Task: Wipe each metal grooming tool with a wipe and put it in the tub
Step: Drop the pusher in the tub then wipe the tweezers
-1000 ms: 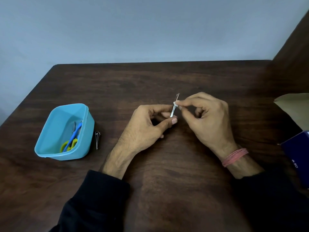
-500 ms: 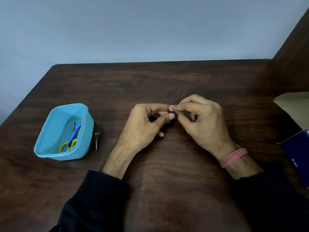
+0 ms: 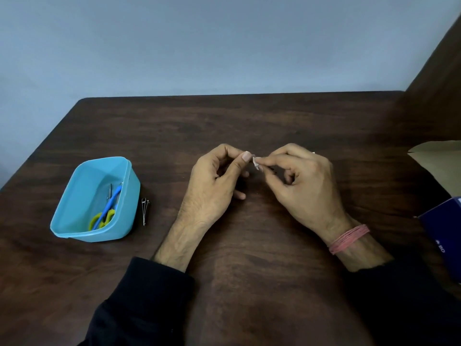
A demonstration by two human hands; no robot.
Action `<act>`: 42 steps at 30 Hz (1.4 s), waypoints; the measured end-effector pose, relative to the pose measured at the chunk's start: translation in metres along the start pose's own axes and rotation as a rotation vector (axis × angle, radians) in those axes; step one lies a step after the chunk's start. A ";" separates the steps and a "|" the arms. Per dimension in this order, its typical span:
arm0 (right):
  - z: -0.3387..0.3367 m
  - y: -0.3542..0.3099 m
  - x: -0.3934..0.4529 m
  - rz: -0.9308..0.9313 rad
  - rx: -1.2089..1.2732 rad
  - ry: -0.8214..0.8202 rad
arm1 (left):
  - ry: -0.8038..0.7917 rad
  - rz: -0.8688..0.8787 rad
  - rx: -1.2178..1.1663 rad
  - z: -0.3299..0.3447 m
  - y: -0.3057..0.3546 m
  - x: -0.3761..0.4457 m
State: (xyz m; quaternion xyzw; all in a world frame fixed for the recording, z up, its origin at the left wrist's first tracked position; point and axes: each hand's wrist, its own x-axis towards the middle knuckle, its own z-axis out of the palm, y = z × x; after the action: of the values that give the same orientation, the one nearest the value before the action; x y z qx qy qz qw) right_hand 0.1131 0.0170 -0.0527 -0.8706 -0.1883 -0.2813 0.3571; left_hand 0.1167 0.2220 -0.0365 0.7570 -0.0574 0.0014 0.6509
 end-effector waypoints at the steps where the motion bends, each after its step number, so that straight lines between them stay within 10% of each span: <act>1: 0.000 -0.001 0.000 -0.010 0.013 -0.004 | 0.007 -0.004 -0.009 0.000 0.000 0.000; 42: -0.007 -0.008 0.004 0.237 0.268 0.017 | -0.125 0.047 0.084 0.004 -0.002 -0.003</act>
State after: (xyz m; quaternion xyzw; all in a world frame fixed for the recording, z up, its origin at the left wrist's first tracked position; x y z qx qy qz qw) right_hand 0.1097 0.0182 -0.0419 -0.8290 -0.1169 -0.2170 0.5021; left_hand 0.1139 0.2188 -0.0394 0.7806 -0.1154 -0.0280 0.6137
